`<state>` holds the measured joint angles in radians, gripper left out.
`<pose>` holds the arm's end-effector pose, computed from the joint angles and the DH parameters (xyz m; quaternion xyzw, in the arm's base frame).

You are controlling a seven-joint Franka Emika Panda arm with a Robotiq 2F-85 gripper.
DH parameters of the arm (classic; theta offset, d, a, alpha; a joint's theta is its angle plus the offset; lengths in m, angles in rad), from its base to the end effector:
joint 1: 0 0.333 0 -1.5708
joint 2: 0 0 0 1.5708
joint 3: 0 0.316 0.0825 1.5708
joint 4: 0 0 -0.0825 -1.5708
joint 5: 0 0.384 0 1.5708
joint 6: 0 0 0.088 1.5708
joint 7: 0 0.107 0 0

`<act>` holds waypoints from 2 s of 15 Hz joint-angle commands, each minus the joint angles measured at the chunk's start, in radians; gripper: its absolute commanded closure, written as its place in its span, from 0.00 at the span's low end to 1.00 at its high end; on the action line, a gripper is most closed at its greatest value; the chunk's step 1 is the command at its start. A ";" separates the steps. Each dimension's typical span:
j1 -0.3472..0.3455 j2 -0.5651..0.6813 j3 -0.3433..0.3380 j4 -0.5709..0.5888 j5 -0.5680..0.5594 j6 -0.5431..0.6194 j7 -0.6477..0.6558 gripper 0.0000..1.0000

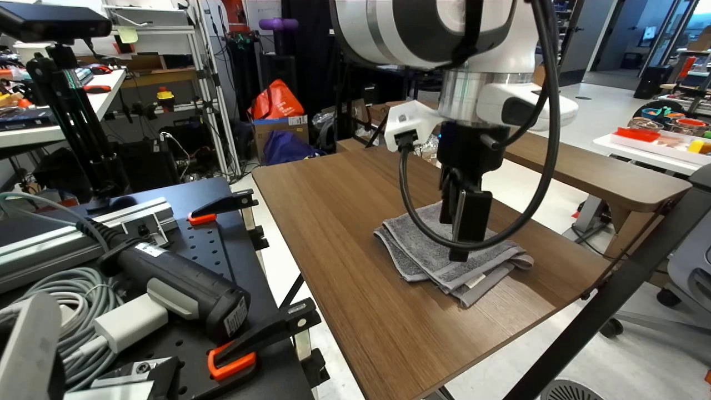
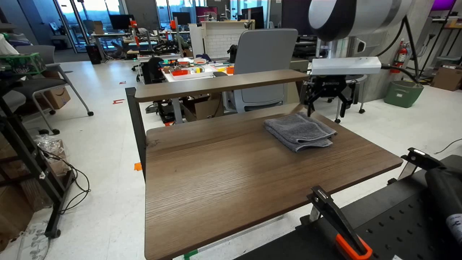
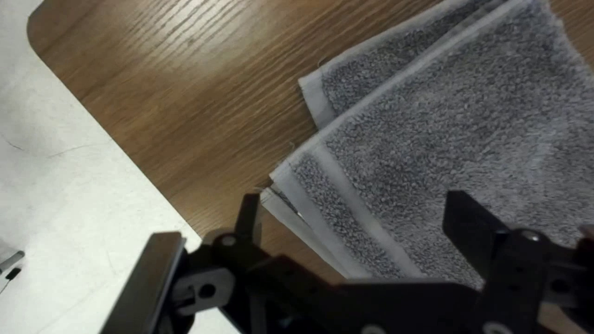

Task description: Slide the towel to the left

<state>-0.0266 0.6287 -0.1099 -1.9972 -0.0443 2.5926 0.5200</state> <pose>0.5933 -0.0807 0.1389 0.9545 -0.2945 -0.0068 0.0458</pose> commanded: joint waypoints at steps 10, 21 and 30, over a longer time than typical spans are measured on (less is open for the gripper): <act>0.074 0.247 0.017 0.260 0.098 -0.066 -0.073 0.00; 0.208 0.385 0.080 0.484 0.066 -0.249 -0.121 0.00; 0.329 0.446 0.097 0.615 0.020 -0.354 -0.144 0.00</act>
<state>0.2774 1.0288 -0.0185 -1.4497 -0.0015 2.2796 0.3913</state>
